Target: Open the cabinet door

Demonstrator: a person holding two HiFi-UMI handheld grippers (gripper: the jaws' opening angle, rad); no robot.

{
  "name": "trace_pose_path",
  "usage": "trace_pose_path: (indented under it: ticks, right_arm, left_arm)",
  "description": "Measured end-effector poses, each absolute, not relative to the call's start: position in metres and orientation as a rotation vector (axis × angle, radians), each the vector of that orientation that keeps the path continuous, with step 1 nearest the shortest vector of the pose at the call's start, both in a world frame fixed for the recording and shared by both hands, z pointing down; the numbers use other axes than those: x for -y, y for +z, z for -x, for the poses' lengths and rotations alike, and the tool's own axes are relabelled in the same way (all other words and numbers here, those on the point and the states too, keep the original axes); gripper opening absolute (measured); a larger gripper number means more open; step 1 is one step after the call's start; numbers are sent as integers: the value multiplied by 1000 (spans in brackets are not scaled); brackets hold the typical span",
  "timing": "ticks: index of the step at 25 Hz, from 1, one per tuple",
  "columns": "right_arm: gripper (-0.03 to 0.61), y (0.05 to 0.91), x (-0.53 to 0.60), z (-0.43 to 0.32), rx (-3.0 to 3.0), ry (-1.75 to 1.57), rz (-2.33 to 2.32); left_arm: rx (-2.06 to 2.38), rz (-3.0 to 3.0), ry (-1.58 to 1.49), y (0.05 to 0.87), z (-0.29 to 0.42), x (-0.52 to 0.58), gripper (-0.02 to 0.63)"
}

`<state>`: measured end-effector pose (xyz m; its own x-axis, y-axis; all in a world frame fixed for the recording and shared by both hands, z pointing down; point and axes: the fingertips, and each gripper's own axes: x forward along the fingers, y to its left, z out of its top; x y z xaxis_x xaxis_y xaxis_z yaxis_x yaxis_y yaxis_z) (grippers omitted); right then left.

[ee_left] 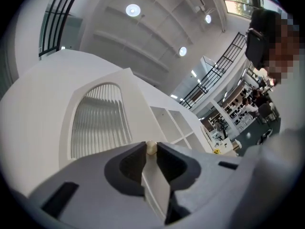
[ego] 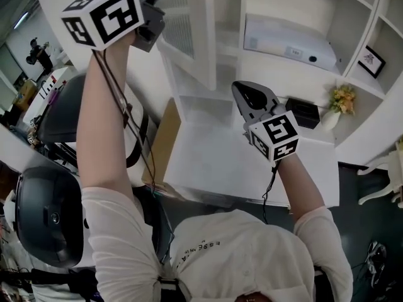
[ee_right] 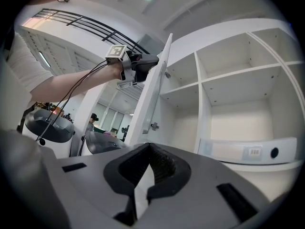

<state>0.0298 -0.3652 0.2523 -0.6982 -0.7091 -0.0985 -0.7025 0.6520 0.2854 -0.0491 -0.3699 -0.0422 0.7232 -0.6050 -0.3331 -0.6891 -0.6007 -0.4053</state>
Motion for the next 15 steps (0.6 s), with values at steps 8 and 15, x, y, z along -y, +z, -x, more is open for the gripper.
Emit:
trace_pose_path:
  ticks: [8,15]
  right_arm:
    - [11,254,359,10,2908,-464,-1116]
    - [11,254,352,54,2975,-486,-963]
  left_arm:
    - [-942,2479,288,-41,100,338,75]
    - [-949,2542,382,-39,146,324,80]
